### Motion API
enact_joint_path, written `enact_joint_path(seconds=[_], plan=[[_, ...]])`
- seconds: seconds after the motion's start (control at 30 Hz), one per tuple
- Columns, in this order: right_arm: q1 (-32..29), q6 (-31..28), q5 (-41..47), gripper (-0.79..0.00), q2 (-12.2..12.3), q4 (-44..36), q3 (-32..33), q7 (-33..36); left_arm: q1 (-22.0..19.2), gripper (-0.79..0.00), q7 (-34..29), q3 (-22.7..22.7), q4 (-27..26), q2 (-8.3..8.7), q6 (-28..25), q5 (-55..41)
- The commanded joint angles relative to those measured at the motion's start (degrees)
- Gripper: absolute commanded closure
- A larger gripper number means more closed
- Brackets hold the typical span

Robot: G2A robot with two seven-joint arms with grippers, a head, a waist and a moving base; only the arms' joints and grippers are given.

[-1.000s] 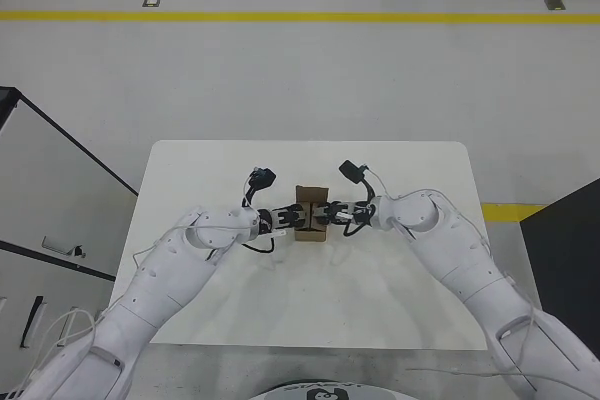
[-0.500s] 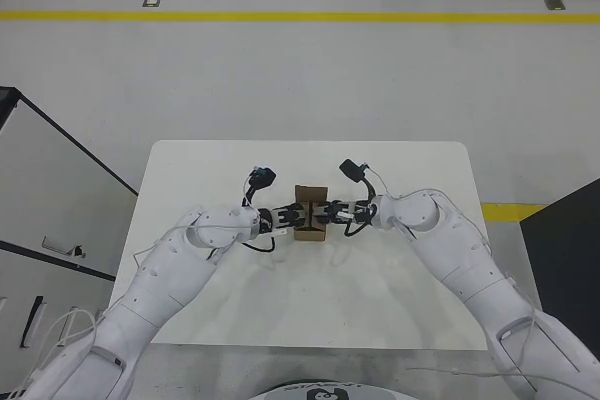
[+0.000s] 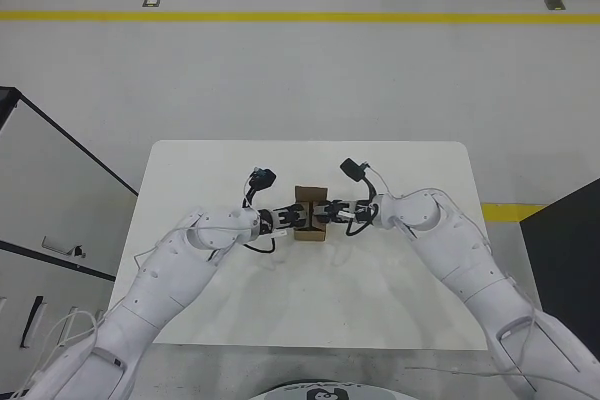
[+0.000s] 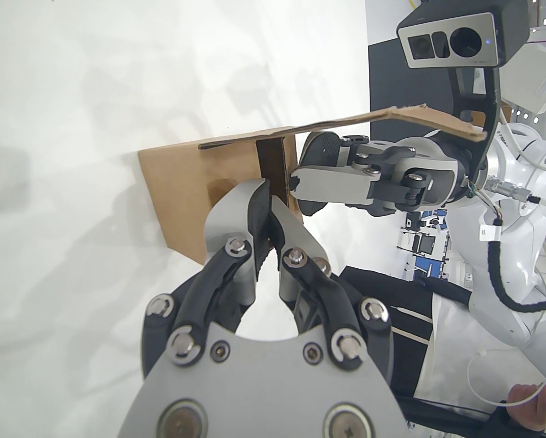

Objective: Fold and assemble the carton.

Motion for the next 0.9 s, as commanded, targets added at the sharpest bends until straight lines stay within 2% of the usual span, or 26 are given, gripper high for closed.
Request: enact_joint_path(seconds=[0.0,0.87], plan=[[-0.07,0.12,-0.15,0.0,0.02,0.08,0.06,0.11,-0.03,0.0,0.02,0.03,0.0,-0.08,0.04,0.02],[0.69,-0.79,0.17,0.0,-0.55,1.88,0.03,0.46,0.54,0.0,0.27,-0.97,-0.38,-0.53,0.52,0.98]])
